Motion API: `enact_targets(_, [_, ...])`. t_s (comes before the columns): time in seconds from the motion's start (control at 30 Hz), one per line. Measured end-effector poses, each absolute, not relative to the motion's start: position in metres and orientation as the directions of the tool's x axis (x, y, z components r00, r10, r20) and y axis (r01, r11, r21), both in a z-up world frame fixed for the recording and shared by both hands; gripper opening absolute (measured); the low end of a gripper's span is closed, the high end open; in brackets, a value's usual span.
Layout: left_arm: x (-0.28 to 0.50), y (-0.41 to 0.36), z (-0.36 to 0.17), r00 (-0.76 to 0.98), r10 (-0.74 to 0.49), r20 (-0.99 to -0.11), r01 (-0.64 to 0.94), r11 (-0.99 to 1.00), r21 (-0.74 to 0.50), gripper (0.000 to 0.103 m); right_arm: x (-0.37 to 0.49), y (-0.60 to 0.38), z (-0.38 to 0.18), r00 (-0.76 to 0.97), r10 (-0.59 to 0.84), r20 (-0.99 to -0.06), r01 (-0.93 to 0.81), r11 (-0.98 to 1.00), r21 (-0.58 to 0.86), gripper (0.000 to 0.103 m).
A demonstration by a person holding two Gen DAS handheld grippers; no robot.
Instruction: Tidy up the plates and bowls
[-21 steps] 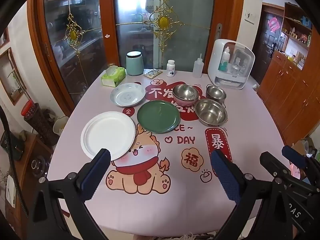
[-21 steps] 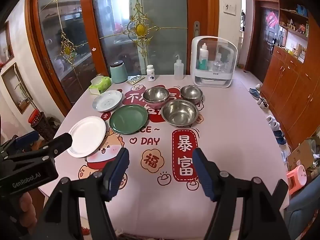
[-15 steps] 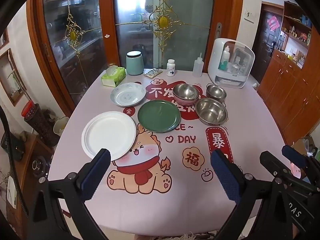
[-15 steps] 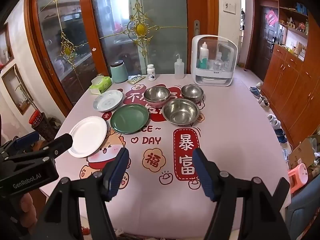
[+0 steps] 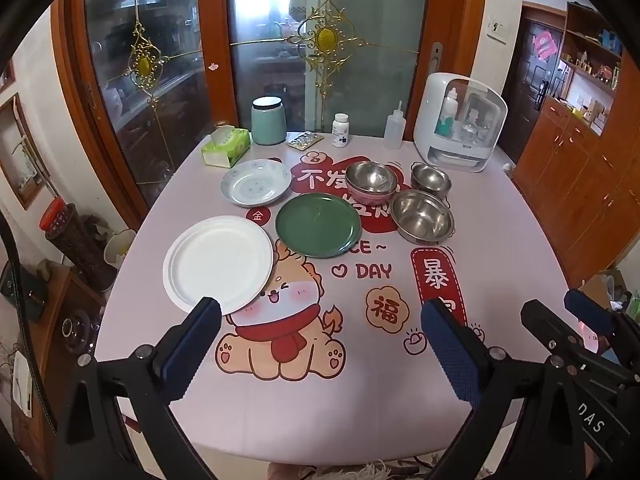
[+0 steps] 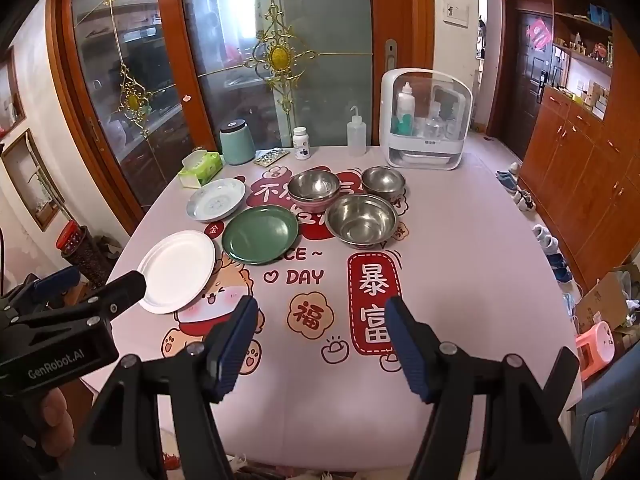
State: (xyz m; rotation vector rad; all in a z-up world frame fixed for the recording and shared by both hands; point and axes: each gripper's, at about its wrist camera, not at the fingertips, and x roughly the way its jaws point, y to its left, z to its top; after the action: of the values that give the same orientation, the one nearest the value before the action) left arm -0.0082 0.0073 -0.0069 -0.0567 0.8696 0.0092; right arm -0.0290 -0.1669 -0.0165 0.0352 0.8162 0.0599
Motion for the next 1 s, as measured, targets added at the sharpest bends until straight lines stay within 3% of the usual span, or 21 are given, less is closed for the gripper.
enact_targets(1.0, [-0.030,0.004,-0.001,0.645,-0.037,-0.763,0.001,0.999,-0.047,0.100,-0.056,-0.167,-0.015,0.702,0.051,-0.711,-0.014,0.998,0.058,0.066])
